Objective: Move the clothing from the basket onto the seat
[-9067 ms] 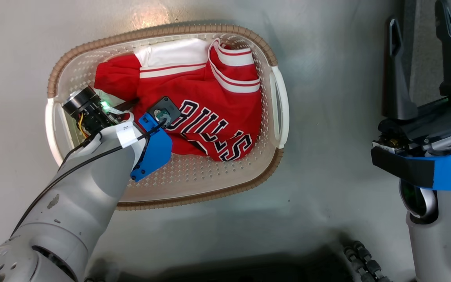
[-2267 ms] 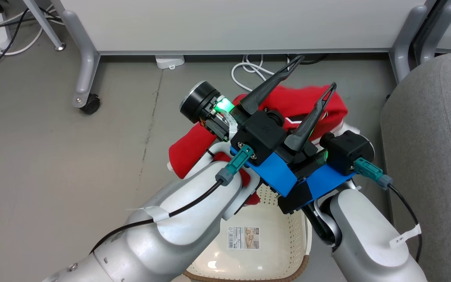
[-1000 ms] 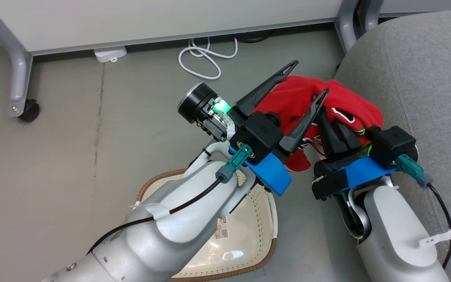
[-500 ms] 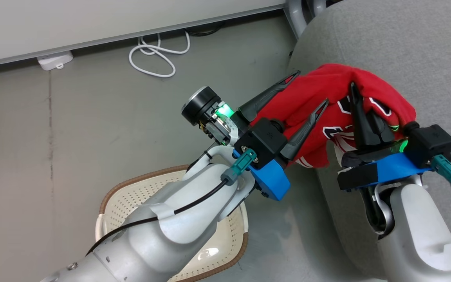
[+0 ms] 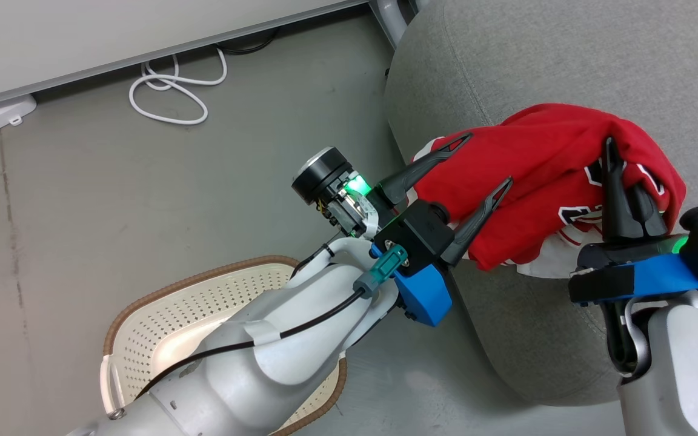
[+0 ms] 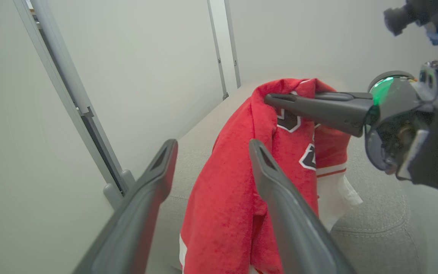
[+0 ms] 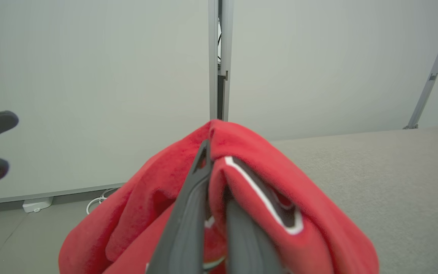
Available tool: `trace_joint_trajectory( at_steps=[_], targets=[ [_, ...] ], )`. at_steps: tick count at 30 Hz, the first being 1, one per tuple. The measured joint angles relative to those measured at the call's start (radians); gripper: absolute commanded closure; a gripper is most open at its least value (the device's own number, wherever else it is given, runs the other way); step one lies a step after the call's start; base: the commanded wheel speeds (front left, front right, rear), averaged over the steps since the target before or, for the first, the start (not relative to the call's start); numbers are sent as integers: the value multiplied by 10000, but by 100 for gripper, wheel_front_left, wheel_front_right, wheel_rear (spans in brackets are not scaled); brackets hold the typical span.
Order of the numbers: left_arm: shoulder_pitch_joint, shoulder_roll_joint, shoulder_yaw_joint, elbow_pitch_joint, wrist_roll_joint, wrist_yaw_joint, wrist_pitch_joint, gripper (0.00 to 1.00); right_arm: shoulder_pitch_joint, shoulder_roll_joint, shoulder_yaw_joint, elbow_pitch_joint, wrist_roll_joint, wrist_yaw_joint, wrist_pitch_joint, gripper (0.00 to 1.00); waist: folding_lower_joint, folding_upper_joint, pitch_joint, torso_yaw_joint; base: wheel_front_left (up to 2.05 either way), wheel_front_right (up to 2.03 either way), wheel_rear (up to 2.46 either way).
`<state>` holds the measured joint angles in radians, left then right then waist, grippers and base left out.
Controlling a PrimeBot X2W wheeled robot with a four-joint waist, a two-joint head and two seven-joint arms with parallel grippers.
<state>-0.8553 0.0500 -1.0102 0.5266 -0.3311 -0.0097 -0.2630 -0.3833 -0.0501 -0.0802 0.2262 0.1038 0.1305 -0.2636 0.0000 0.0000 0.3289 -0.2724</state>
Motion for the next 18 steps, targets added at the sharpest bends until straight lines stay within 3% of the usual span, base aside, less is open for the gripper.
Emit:
trace_joint_trajectory(
  at_steps=[12, 18],
  targets=[
    [85, -2, -267, 71, -6, -44, 0, 0, 297, 4, -529, -566, -73, 0, 10, 100, 0, 0, 43, -220, 0, 0, 0],
    [82, 17, -245, 67, 56, 2, 0, 0, -325, 2, -1026, -1127, -288, 0, 13, 100, 0, 0, 273, -123, 0, 0, 0]
  ],
)
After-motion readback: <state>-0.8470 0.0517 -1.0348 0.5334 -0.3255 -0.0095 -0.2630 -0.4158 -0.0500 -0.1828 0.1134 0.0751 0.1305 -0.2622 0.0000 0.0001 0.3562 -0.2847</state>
